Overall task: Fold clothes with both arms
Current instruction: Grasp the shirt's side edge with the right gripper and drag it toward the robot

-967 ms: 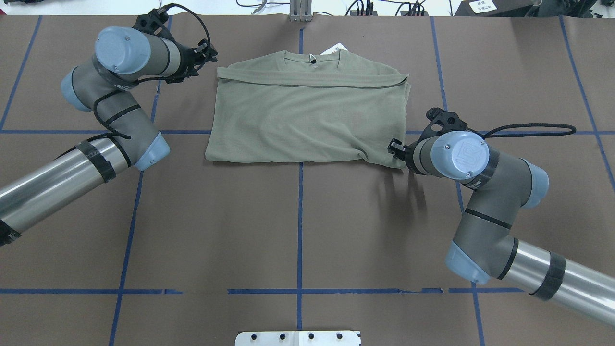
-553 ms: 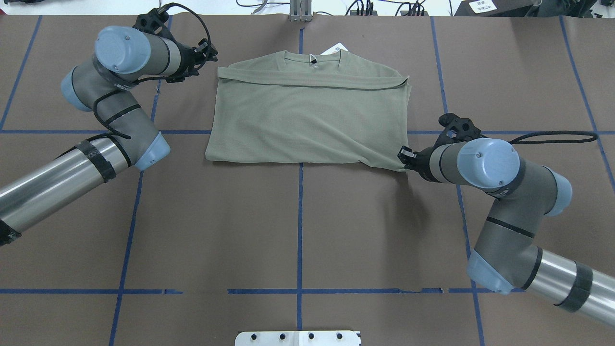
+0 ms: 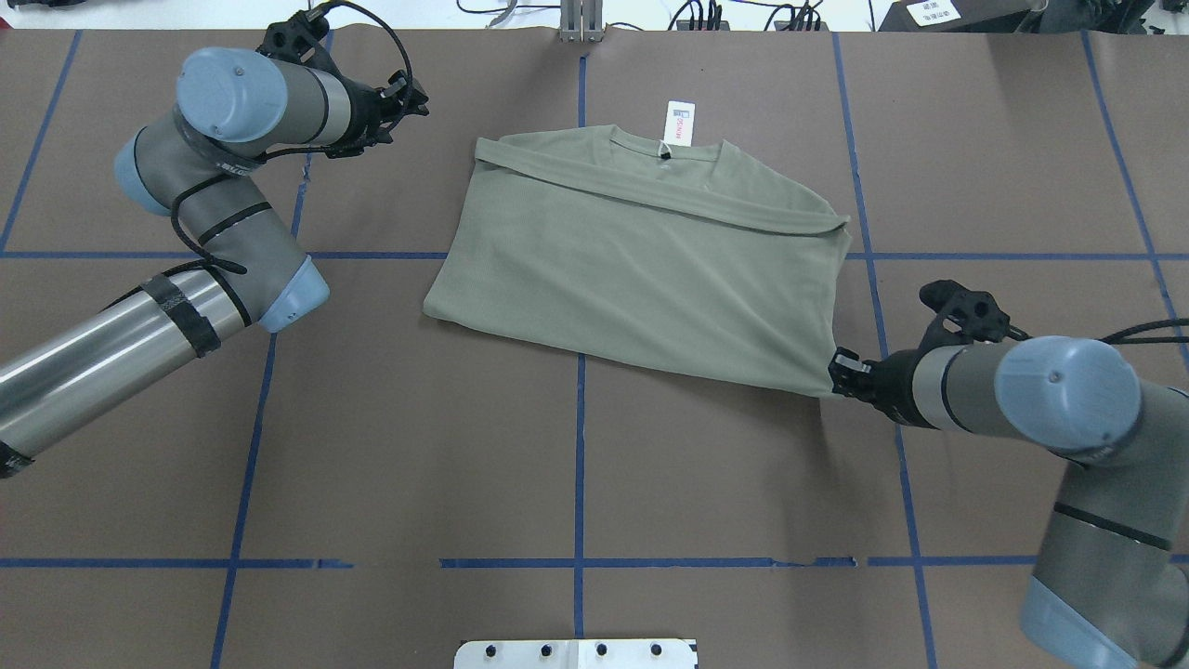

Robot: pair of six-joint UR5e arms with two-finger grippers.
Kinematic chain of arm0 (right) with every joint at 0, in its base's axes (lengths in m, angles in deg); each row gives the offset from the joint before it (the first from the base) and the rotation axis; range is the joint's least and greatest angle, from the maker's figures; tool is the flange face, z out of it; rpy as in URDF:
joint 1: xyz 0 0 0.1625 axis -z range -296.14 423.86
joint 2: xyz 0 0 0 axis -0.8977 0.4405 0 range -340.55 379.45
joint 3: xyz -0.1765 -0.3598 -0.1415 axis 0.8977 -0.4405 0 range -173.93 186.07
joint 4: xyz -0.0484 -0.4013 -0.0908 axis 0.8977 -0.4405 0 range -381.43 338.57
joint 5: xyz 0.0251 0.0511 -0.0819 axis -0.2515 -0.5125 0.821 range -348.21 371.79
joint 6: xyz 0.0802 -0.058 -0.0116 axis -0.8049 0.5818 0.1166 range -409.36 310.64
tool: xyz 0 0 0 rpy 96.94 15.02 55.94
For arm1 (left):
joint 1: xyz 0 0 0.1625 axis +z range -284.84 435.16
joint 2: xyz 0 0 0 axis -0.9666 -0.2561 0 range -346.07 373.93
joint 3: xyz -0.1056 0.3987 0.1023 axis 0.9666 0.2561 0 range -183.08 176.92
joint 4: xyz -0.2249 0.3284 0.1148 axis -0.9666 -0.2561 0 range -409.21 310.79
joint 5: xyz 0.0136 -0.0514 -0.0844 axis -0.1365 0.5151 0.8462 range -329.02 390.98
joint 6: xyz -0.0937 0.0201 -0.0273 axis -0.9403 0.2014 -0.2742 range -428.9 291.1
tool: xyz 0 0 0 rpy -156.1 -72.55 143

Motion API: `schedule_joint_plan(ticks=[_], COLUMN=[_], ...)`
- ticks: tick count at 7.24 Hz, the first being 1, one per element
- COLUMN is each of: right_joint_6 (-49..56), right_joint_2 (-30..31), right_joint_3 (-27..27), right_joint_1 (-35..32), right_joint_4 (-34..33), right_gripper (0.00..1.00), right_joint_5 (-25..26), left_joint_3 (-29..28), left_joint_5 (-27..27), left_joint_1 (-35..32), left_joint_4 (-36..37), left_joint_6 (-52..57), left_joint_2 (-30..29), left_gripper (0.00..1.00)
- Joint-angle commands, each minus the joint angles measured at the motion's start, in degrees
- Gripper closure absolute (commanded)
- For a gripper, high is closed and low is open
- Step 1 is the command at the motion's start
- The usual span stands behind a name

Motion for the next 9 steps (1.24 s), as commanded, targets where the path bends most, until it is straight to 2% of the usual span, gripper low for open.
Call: schedule_joint_plan(ticks=[1,4,5,6,7,9], right_joint_6=[-7.3,-18.3,-19.6,-19.8,-19.8,-19.8], right_joint_2=[9.6,10.4,10.3,10.3,10.2,10.1], right_joint_3=[11.1,13.6,13.7,13.4,13.4,14.0], right_joint_1=[5.4,26.5,31.6,34.8,35.9,31.2], right_joint_4=[-0.2,-0.3,-0.4,-0.8,-1.1,-1.1], right_gripper=[1.0,1.0,0.49,0.0,0.0,0.0], right_joint_5=[-10.6,-10.3,-7.4,-0.6,2.9,2.9], left_joint_3=[8.5,15.5,17.4,19.5,21.1,26.7], left_joint_5=[4.9,5.0,5.0,4.9,4.9,4.8], left_joint_1=[2.5,8.4,10.2,11.6,12.9,18.9], left_joint_4=[0.2,0.7,0.9,0.9,1.2,10.2], left_joint_6=[-0.6,-9.2,-10.4,-10.5,-12.4,-16.0], left_joint_2=[4.4,5.3,6.4,8.1,9.3,10.1], left_gripper=[0.31,0.31,0.31,0.31,0.31,0.31])
